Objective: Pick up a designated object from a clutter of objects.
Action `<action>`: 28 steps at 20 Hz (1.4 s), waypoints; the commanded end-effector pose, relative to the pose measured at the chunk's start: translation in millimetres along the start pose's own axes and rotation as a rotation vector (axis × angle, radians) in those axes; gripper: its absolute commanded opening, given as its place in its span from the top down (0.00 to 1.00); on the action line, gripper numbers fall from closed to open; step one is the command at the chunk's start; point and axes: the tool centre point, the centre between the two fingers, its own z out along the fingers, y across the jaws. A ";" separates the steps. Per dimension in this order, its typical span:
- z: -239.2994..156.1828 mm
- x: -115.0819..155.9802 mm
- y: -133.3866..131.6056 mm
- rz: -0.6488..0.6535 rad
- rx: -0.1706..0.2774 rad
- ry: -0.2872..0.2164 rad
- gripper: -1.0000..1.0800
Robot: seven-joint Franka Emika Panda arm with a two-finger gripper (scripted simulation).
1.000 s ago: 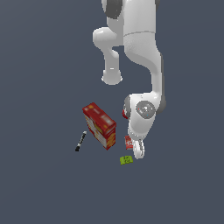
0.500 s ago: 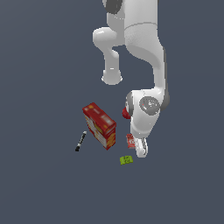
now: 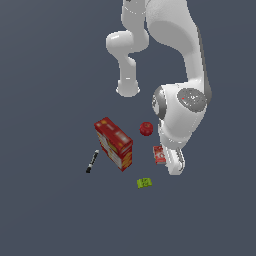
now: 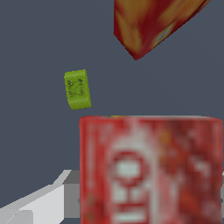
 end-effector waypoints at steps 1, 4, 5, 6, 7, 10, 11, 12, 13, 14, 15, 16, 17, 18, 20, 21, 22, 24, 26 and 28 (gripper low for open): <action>-28.1 -8.3 -3.1 0.000 0.000 0.000 1.00; -61.9 -18.5 -7.5 0.000 0.000 0.001 1.00; -72.9 -21.9 -8.9 0.000 0.000 0.001 1.00; -83.8 -25.2 -10.4 0.000 0.000 0.001 1.00; -94.6 -28.5 -11.9 0.000 0.000 0.001 1.00; -126.4 -38.3 -16.4 0.000 0.000 0.001 1.00; -136.8 -41.5 -18.0 0.000 0.000 0.001 1.00; -147.1 -44.7 -19.6 0.000 0.000 0.001 1.00; -157.2 -47.8 -21.1 0.000 0.000 0.001 1.00; -167.1 -50.9 -22.7 0.000 0.000 0.001 1.00; -176.3 -53.8 -24.3 0.000 0.000 0.001 1.00; -184.9 -56.6 -25.7 0.000 0.000 0.001 1.00; -192.9 -59.1 -27.1 0.000 0.000 0.001 1.00; -200.4 -61.5 -28.5 0.000 0.000 0.001 1.00; -213.4 -65.8 -31.0 0.000 0.000 0.000 1.00; -219.1 -67.7 -32.1 0.000 0.000 0.000 1.00; -224.3 -69.4 -33.2 0.000 0.000 0.000 1.00; -233.1 -72.3 -35.0 0.000 0.000 0.000 1.00; -240.0 -74.6 -36.6 0.000 0.000 0.000 1.00; -245.2 -76.4 -37.9 0.000 0.000 0.000 1.00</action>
